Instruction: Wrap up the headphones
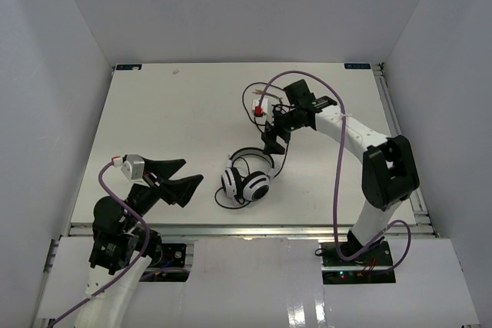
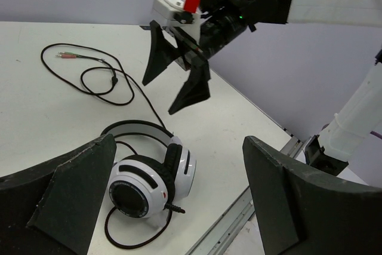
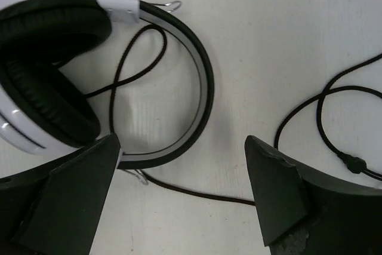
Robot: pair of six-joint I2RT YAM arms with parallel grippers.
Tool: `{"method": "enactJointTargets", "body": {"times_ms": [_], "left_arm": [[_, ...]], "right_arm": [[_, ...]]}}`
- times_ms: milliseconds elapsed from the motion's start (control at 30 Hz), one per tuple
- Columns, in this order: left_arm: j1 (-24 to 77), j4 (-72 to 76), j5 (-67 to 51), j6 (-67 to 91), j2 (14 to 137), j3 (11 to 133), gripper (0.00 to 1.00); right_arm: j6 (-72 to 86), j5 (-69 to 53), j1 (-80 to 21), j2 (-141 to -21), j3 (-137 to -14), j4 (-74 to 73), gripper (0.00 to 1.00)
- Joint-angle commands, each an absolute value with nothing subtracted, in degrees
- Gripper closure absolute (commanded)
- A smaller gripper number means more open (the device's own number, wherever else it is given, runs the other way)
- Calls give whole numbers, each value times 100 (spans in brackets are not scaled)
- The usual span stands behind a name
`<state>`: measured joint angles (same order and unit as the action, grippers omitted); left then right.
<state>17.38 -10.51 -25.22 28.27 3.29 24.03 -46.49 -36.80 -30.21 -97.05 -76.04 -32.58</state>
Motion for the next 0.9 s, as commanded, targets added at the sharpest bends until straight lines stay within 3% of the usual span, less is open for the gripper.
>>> {"method": "enactJointTargets", "body": {"times_ms": [0, 200, 567, 667, 800, 867], "left_arm": [[1749, -957, -2594, 2785, 360, 2382, 2], [1756, -936, -2665, 2769, 443, 2382, 2], [1749, -854, -2777, 2742, 536, 2356, 2], [1750, -852, -2804, 2742, 554, 2364, 2], [1755, -850, -2809, 2745, 548, 2364, 2], [1749, -848, -2821, 2751, 550, 2364, 2]], "right_arm": [[-4566, -3967, -2958, -10411, -8217, -3464, 10], [-4371, -3376, -3192, -11252, -8755, -3480, 3], [-4653, -2494, -3430, -11905, -8819, -3412, 25], [-4667, -2407, -3522, -11963, -8691, -3375, 38], [-4631, -2434, -3606, -11933, -8671, -3392, 67], [-4560, -2452, -3604, -11809, -8696, -3414, 75]]}}
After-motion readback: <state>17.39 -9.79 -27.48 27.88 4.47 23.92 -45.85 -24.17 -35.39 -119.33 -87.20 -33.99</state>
